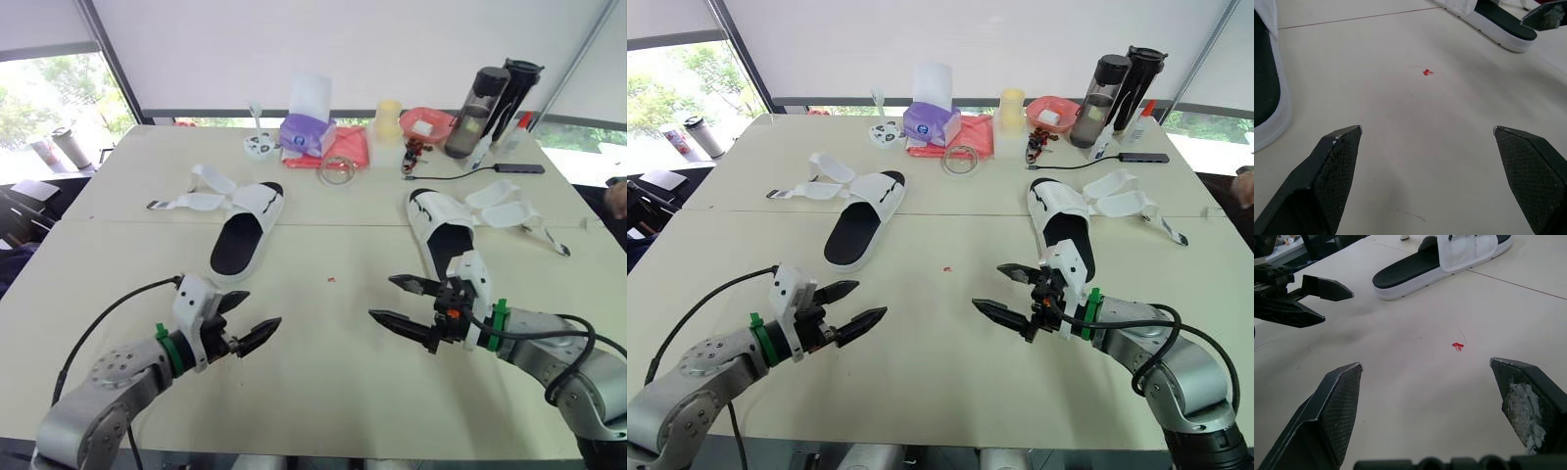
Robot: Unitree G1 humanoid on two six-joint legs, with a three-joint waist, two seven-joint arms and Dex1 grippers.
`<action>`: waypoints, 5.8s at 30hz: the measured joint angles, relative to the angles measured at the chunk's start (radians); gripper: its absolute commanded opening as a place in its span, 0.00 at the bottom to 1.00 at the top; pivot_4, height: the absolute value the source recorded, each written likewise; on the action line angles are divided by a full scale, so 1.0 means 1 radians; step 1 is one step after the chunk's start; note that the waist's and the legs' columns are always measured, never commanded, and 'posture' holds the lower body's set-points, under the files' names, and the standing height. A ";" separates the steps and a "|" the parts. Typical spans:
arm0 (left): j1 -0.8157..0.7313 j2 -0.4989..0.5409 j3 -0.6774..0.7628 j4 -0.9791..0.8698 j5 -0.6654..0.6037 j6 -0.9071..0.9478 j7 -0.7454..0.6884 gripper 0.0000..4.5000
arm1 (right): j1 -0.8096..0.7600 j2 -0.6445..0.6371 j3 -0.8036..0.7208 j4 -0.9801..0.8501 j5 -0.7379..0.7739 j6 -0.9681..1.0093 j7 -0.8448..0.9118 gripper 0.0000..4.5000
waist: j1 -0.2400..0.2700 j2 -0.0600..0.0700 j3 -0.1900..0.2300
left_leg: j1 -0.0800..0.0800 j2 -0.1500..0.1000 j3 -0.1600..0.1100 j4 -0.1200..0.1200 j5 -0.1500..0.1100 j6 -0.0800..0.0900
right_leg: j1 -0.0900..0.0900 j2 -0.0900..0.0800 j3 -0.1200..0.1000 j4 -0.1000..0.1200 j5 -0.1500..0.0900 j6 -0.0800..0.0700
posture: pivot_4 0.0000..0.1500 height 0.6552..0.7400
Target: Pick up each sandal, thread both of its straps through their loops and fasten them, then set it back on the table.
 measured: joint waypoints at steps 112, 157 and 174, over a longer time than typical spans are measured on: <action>-0.533 0.125 -0.143 0.176 -0.230 0.218 -0.271 1.00 | -0.268 -0.044 0.232 0.469 -1.188 -0.630 -0.438 0.99 | -0.007 0.000 0.000 | 0.002 0.003 0.004 0.001 0.004 -0.004 | -0.001 0.006 0.006 0.001 0.010 0.002 | 1.00 1.00; -0.477 -0.024 -0.130 0.143 -0.202 0.164 -0.113 1.00 | -0.807 0.028 0.444 1.473 -1.307 -1.095 -0.678 0.01 | -0.028 -0.001 0.000 | 0.005 0.003 0.009 0.003 0.008 -0.010 | -0.002 0.008 0.015 0.009 0.010 0.001 | 1.00 1.00; -0.452 0.059 -0.113 0.161 -0.176 0.131 -0.180 1.00 | -0.582 -0.174 0.462 1.007 -1.260 -1.392 -0.634 0.01 | -0.030 0.000 0.000 | 0.002 0.004 0.011 0.000 0.008 -0.010 | -0.009 0.009 0.017 0.011 0.010 0.003 | 1.00 1.00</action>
